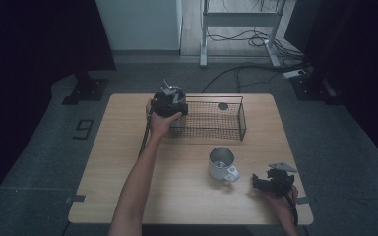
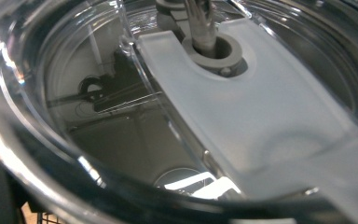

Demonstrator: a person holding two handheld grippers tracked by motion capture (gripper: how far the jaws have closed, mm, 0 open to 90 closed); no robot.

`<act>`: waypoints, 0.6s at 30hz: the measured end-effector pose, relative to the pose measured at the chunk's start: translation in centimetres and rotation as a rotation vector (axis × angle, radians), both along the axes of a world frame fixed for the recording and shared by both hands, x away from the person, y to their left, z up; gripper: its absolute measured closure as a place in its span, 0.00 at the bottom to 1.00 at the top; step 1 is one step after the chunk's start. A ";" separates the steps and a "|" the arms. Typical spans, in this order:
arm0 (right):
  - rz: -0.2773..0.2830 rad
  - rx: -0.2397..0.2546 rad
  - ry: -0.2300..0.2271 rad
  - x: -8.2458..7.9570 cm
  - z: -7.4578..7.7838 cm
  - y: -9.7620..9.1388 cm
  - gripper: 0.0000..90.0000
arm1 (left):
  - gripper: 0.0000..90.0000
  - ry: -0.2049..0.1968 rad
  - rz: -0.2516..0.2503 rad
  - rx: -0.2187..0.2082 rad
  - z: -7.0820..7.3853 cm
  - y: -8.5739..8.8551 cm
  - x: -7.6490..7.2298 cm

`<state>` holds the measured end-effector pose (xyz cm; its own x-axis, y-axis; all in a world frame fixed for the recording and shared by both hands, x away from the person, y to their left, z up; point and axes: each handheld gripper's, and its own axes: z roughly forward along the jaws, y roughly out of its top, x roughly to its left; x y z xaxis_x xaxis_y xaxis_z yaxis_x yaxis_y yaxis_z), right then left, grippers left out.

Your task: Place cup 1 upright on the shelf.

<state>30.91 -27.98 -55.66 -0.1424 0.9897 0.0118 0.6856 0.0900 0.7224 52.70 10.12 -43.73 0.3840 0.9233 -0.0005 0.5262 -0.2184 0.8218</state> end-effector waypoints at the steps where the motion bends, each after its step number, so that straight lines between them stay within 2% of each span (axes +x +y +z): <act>1: 0.000 0.000 0.000 0.0 0.0 0.0 0.03 | 0.04 0.004 0.000 0.002 -0.1 0.0 0.0; 18: 0.001 0.000 -0.001 0.0 0.0 0.0 0.03 | 0.04 0.032 0.010 0.020 -1.2 -0.4 0.3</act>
<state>30.90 -27.98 -55.66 -0.1437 0.9896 0.0118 0.6851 0.0909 0.7228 53.00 9.71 -44.97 0.3750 0.9270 0.0055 0.5544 -0.2290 0.8001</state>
